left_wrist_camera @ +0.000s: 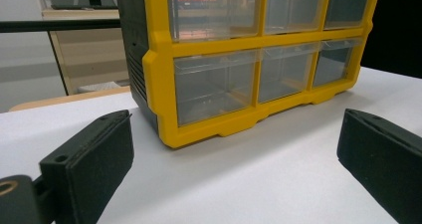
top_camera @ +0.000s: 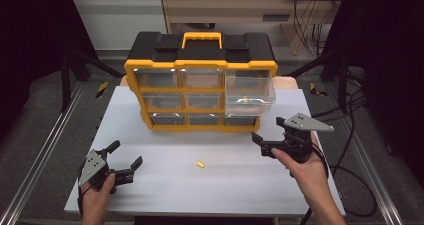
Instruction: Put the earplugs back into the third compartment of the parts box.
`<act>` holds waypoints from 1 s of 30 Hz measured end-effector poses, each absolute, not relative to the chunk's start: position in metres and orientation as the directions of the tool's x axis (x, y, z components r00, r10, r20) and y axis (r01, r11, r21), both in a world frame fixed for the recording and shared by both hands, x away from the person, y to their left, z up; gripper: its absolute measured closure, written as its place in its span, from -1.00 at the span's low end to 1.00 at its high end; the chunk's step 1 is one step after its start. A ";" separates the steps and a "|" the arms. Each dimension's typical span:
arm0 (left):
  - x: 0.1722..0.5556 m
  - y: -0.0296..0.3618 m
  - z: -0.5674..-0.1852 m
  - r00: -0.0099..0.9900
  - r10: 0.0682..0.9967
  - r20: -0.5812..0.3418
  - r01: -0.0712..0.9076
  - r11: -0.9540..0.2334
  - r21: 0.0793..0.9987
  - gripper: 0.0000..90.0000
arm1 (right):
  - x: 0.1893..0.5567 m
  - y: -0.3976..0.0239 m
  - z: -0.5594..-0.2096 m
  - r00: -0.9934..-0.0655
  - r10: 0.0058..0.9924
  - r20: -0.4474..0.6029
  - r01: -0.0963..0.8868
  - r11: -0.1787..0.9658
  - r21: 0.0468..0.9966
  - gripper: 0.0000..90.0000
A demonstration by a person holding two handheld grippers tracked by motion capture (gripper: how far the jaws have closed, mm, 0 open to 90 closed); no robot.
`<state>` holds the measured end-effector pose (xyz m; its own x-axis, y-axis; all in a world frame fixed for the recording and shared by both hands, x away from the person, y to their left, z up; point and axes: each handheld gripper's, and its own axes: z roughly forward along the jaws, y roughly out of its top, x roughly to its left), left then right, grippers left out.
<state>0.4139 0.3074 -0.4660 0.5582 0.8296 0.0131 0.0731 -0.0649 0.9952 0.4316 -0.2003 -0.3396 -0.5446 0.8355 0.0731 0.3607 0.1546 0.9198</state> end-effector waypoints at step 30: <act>0.414 0.305 -0.468 0.567 0.823 0.022 0.081 -0.082 0.993 -0.98 | 0.432 -0.159 -0.406 -0.611 0.784 0.108 0.493 0.270 0.827 -0.84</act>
<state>0.4140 0.3050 -0.4676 0.5671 0.8234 0.0217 0.0812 -0.0821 0.9933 0.4315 -0.1595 -0.4061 -0.6107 0.7844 0.1082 0.4931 0.2697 0.8271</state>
